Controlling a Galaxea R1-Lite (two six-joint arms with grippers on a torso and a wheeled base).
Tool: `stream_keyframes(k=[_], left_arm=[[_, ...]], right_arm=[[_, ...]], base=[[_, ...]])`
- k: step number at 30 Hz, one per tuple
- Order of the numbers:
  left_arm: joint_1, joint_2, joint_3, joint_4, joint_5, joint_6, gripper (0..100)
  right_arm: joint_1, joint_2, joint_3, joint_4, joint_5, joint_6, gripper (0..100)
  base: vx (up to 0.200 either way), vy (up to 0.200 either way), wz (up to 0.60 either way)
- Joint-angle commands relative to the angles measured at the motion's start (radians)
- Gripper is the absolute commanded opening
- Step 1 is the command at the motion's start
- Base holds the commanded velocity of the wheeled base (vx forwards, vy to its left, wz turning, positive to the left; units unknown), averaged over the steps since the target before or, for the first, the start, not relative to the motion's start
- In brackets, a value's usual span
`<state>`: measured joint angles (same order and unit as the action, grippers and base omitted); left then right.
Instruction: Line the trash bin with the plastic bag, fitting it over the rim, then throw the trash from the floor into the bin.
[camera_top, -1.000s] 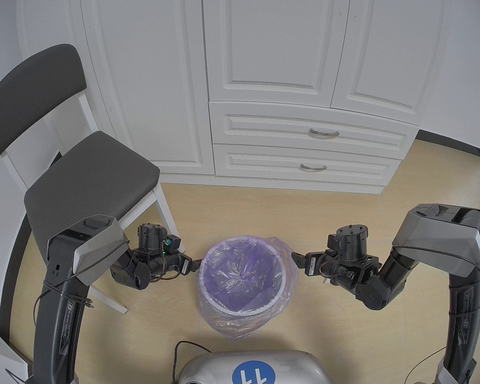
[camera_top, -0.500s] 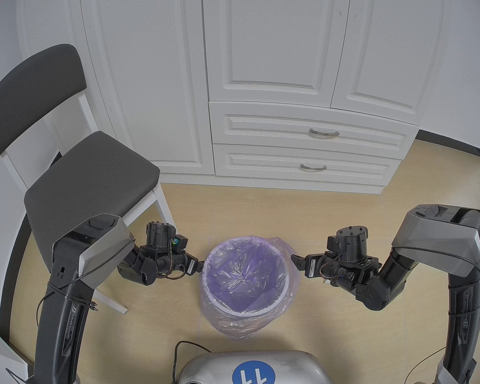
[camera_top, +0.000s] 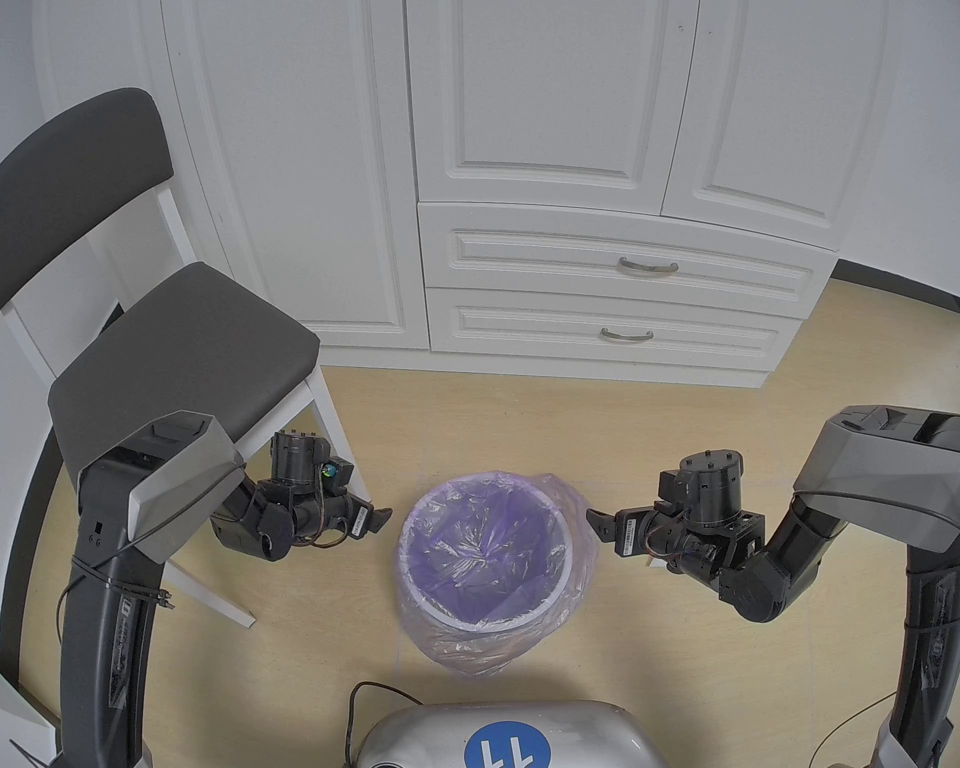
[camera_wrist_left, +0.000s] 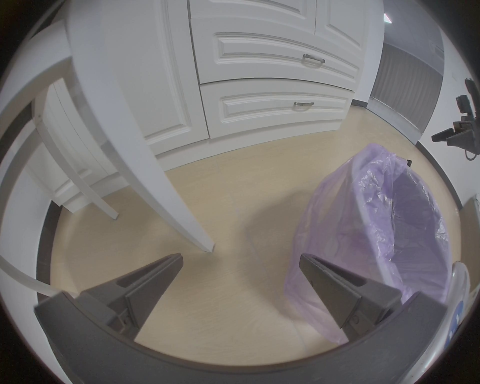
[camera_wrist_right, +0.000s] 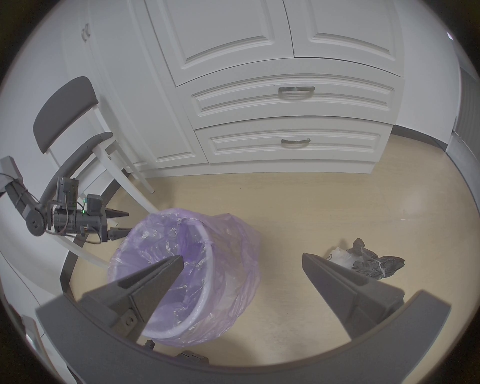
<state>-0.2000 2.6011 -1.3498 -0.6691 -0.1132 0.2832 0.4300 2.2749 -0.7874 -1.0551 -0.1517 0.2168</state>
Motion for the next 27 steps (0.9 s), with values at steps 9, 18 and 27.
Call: stream_keyframes(k=[9,18,27], left_arm=[[-0.004,-0.131,0.179,-0.170,0.000,0.053,100],[-0.084,-0.245,0.400,-0.420,-0.011,0.099,100],[-0.193,-0.403,0.626,-0.642,-0.010,0.103,100]], right_arm=[[0.012,-0.104,0.093,-0.014,-0.014,-0.097,100],[0.049,-0.204,0.257,-0.114,-0.154,-0.326,100],[0.101,-0.238,0.485,-0.516,-0.215,-0.613,100]], base=[[0.000,0.000,0.00],[0.000,0.000,0.00],[0.000,0.000,0.00]])
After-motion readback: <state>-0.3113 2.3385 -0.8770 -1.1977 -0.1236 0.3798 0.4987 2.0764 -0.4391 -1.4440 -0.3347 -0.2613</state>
